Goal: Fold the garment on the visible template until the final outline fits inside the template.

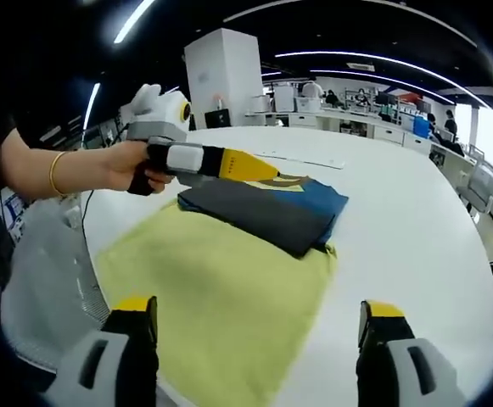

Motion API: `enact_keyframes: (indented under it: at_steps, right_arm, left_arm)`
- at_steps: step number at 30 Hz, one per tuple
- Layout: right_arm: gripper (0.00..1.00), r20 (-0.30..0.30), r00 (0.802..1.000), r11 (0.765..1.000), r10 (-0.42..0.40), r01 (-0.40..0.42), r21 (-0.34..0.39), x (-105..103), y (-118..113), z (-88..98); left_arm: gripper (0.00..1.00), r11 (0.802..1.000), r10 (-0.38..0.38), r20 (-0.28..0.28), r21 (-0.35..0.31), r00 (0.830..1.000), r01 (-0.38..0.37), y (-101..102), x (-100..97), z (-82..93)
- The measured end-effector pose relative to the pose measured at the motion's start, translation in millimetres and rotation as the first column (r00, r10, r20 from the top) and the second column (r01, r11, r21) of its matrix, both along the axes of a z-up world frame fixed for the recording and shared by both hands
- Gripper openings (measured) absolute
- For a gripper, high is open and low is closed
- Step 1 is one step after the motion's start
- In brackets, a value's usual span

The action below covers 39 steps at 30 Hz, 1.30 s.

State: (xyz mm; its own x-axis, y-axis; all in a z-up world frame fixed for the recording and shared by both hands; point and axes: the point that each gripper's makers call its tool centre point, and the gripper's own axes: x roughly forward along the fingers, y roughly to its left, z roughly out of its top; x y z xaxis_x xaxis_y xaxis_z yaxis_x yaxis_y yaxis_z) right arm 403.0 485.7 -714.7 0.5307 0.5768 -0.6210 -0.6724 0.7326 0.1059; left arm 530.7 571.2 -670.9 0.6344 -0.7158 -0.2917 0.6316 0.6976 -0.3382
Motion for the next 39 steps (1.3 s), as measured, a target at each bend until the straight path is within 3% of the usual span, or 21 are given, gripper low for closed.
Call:
enact_keyframes:
  at_steps: [8, 16, 28, 30, 39]
  right_arm:
    - [1.0, -0.018, 0.997, 0.997, 0.077, -0.077, 0.002, -5, 3, 2.3]
    - [1.0, -0.045, 0.988, 0.989, 0.147, -0.148, -0.002, -17, 6, 3.9]
    - [0.94, -0.072, 0.964, 0.966, 0.255, -0.257, -0.017, -41, 13, 2.0]
    - [0.91, -0.081, 0.956, 0.958, 0.282, -0.285, -0.023, -48, 15, 0.8]
    - [0.85, -0.103, 0.939, 0.94, 0.329, -0.336, -0.061, -63, 14, -8.4]
  left_arm:
    - [0.99, 0.999, 0.022, 0.025, 0.022, 0.999, -0.023, 36, -13.1, 13.3]
    - [0.99, 0.997, 0.017, 0.027, 0.076, 0.999, -0.019, 72, -42.7, 10.5]
    - [0.99, 0.988, -0.009, -0.009, 0.154, 1.0, 0.01, 131, -107.5, -2.0]
    - [0.99, 0.992, -0.007, -0.029, 0.124, 1.0, 0.011, 136, -118.5, -3.1]
    - [0.89, 0.983, -0.044, -0.069, 0.173, 0.997, 0.056, 157, -160.1, -19.8]
